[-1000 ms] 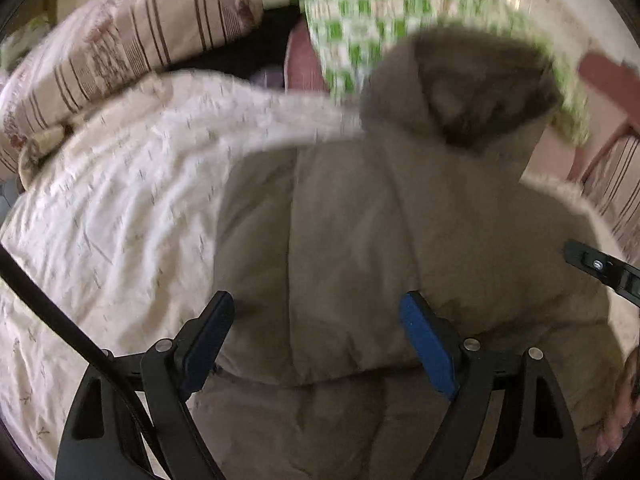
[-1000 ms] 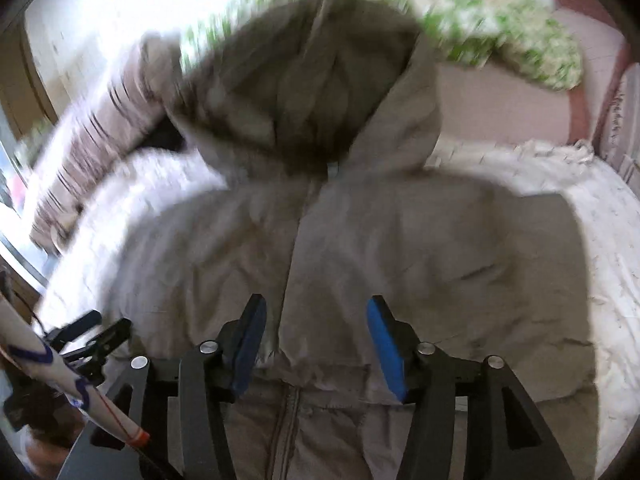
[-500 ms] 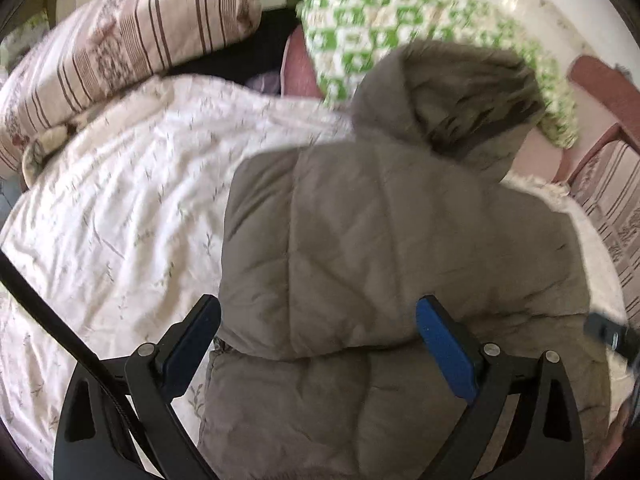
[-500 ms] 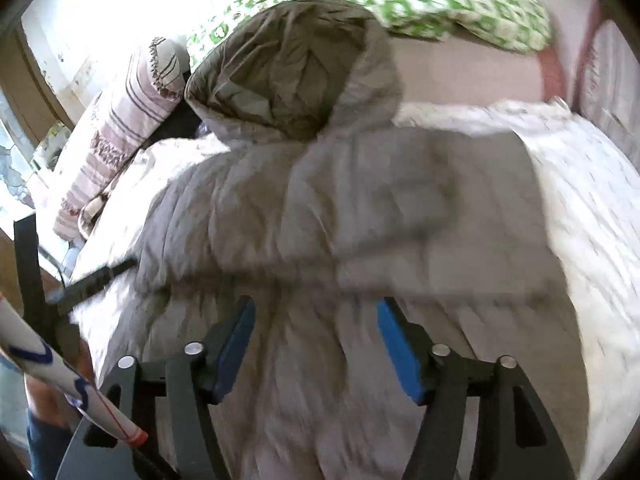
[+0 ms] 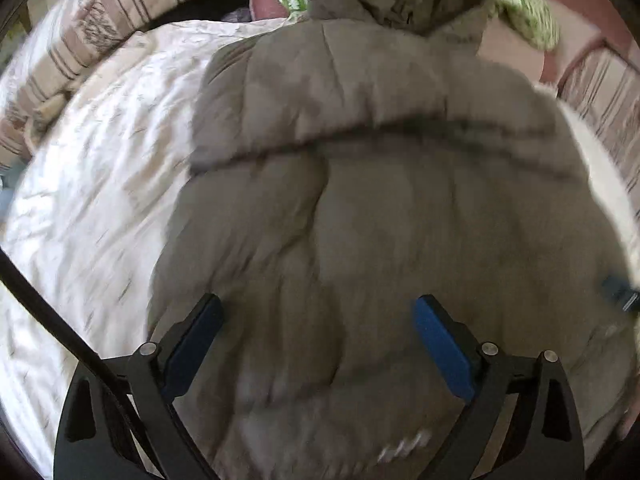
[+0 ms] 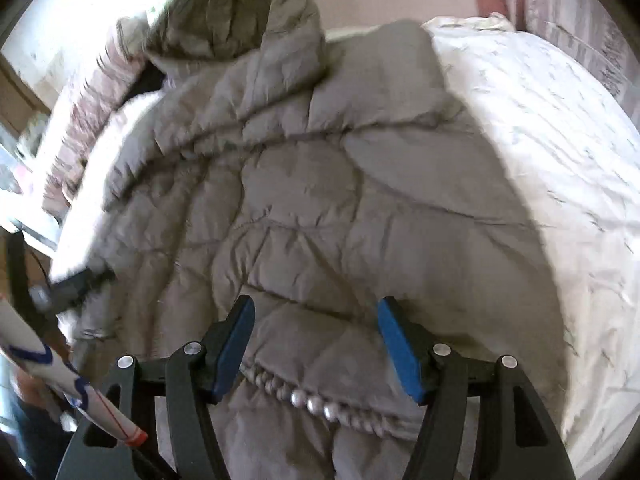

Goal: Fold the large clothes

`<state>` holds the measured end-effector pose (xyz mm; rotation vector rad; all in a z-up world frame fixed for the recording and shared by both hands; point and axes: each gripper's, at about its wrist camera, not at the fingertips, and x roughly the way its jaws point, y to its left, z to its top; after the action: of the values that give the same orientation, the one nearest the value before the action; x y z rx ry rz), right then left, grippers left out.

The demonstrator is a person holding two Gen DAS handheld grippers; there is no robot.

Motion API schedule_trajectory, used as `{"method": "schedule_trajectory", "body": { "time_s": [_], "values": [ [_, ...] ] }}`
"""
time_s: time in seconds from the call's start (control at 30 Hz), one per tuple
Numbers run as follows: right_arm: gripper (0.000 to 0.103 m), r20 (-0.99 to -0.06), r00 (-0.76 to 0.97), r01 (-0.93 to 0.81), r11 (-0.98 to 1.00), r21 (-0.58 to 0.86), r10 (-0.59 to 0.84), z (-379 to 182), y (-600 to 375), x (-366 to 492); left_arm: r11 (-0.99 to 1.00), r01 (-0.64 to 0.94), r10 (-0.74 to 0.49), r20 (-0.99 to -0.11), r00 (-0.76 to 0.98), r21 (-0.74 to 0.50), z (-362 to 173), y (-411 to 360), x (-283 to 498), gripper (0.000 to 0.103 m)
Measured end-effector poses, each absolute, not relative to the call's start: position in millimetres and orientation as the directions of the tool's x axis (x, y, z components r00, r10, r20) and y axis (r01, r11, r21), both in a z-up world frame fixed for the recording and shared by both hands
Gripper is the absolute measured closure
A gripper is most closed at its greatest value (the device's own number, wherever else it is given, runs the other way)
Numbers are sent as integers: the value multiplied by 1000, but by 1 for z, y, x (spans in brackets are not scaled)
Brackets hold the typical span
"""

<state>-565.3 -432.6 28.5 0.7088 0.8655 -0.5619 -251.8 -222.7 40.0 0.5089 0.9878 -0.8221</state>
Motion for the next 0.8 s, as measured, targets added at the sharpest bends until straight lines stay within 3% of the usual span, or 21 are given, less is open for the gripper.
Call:
{"method": "schedule_trajectory", "body": {
  "time_s": [0.2,0.37,0.5,0.63,0.7,0.73,0.8],
  "values": [
    [25,-767,567,735,605,306,-300,60,-429,-649,688,724,-443,-821,361,-53,82,-113,-254,6],
    [25,-791,536,775,544,322,-295,39,-431,-702,809,557,-408,-859,308,-185,58,-27,-244,6],
    [25,-807,533,784,508,358,-255,23,-421,-729,795,561,-426,-871,247,-229,37,-12,-264,10],
    [25,-822,529,783,497,375,-213,8,-407,-739,765,596,-455,-859,234,-243,29,-14,-288,34],
    [26,-820,555,753,505,422,-143,-4,-402,-737,741,622,-483,-844,232,-253,29,-16,-301,52],
    [29,-814,566,742,508,438,-126,-6,-400,-734,733,637,-482,-842,240,-238,29,-18,-308,53],
    [69,-800,583,726,533,435,-141,-1,-395,-737,726,664,-467,-837,284,-179,32,-22,-320,53]
  ]
}}
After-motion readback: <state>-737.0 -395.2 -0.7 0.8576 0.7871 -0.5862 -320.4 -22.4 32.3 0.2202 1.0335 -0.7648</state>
